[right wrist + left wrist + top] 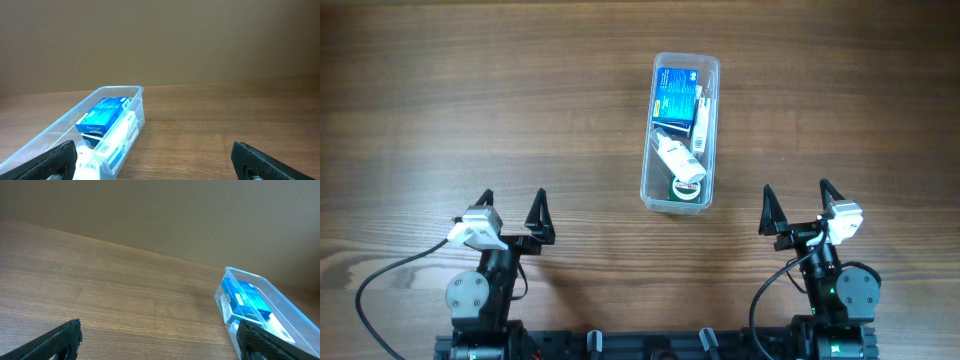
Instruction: Pack container
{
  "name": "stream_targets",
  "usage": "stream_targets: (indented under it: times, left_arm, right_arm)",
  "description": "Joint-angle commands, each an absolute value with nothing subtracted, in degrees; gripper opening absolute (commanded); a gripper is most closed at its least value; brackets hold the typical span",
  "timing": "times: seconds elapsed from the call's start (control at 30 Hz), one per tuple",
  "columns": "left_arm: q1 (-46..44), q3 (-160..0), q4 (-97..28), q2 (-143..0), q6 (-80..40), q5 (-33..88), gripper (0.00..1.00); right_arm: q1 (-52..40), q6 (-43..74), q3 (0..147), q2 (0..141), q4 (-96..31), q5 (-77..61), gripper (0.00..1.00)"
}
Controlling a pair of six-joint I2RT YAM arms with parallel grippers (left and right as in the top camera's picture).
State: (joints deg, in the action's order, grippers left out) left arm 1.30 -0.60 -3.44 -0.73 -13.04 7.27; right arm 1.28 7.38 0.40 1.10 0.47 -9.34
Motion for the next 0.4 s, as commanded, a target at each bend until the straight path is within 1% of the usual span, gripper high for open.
stream_targets:
  times: [0.0,0.37]
  left_arm:
    - [1.78,-0.32,-3.84,-0.16,-13.78,6.55,1.0]
    - [1.78,-0.32,-3.84,-0.16,-13.78,6.55,1.0]
  right_arm:
    - [0.97,6.57,0.3,0.27,0.62,-8.6,1.0]
    - [0.97,6.57,0.3,0.56,0.62,-8.62,1.0]
